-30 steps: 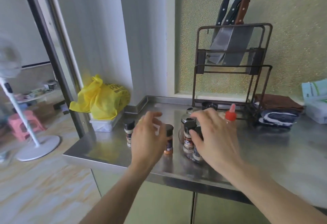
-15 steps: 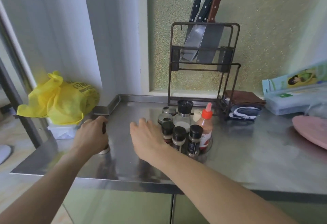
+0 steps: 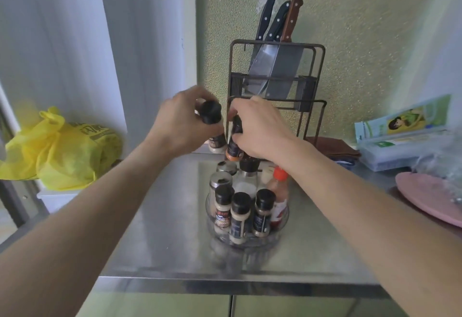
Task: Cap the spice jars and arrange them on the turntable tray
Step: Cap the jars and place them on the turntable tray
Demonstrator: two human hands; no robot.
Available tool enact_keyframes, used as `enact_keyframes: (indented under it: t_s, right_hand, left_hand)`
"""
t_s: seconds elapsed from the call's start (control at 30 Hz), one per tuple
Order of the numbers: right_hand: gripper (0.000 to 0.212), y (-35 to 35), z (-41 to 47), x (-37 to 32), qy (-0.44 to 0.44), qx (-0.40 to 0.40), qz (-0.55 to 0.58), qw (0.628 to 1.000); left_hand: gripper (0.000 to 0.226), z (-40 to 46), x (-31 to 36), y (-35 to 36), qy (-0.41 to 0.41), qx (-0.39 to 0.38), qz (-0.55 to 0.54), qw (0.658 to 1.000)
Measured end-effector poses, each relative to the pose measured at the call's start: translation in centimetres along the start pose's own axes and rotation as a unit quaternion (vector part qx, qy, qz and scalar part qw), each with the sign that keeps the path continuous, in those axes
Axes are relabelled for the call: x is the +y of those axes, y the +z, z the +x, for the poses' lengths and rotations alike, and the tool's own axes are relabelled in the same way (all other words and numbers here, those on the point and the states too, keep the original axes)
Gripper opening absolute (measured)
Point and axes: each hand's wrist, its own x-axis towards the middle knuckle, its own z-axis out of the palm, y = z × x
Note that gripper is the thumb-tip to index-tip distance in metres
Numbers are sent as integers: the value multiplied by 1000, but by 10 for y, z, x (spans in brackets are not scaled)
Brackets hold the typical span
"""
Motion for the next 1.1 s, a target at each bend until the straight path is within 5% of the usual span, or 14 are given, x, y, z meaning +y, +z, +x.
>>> enact_keyframes:
  t_s: [0.13, 0.43, 0.6, 0.83, 1.1]
  right_hand:
    - [20, 7, 4, 22, 19, -71, -33, 997]
    - [41, 20, -4, 44, 26, -144, -15, 989]
    - [24, 37, -2, 44, 25, -187, -61, 980]
    - [30, 47, -14, 40, -14, -239, -102, 966]
    - [25, 54, -19, 48, -19, -217, -106, 970]
  left_hand:
    - [44, 18, 9, 33, 13, -77, 18, 997]
    - [51, 4, -13, 77, 8, -196, 108, 975]
    - [47, -7, -21, 95, 16, -207, 167, 964]
    - [33, -12, -25, 110, 45, -233, 230, 944]
    - [37, -13, -23, 108, 60, -238, 244, 938]
